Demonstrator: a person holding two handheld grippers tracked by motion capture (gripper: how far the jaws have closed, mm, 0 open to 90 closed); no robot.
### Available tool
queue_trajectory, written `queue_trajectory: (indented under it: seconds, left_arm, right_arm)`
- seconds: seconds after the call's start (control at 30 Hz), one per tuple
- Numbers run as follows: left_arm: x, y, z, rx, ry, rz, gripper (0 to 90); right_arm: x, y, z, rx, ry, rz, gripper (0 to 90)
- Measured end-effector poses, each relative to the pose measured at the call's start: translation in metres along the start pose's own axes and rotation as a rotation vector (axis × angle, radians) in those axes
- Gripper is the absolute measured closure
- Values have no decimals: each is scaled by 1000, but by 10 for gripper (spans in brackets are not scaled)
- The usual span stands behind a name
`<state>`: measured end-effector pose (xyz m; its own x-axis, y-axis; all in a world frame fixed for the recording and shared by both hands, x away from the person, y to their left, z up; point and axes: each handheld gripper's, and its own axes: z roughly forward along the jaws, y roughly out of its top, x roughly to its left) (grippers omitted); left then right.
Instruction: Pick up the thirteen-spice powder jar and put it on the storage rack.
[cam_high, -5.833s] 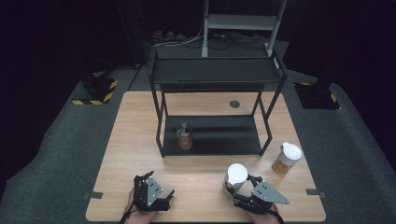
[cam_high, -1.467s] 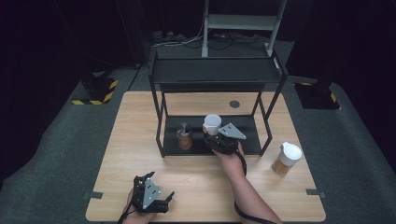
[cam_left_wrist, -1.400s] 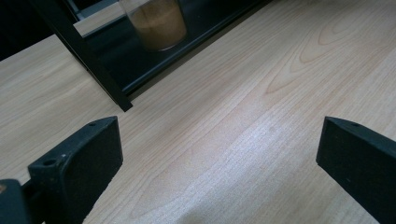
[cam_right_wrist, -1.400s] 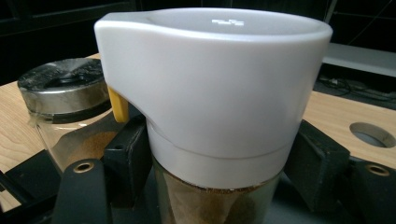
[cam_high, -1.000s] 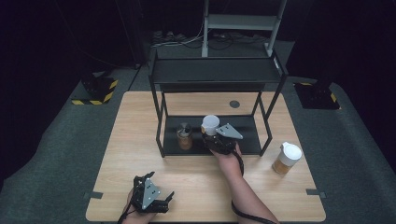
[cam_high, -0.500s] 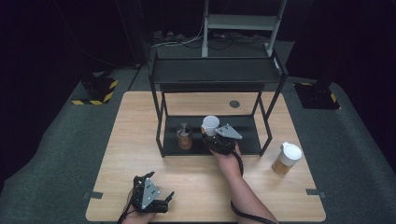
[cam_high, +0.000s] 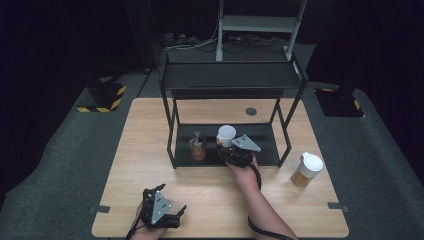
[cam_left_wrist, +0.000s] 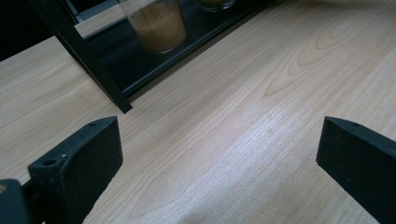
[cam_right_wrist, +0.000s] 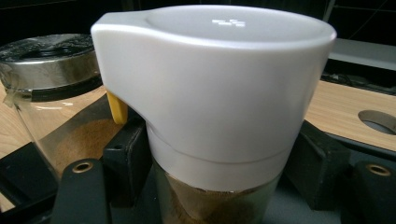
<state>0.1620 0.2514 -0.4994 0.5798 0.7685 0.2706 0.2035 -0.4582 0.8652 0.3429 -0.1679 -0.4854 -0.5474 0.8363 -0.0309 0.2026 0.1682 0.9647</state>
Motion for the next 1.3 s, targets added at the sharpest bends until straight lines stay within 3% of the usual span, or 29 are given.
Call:
queue_trajectory:
  seconds: [0.4,0.7,0.93,1.3]
  left_arm:
    - [0,0,0,-2,0,-1,8]
    - [0,0,0,1,-1,-3,7]
    - [0,1,0,3,1,-2,8]
    - [-1,1,0,6,3,4,8]
  right_arm:
    - [-2,1,0,6,7,-3,298]
    - [0,4,4,36,-8,32,120]
    - [0,4,-1,26,1,36,2]
    - [0,3,-16,11,14,36,0]
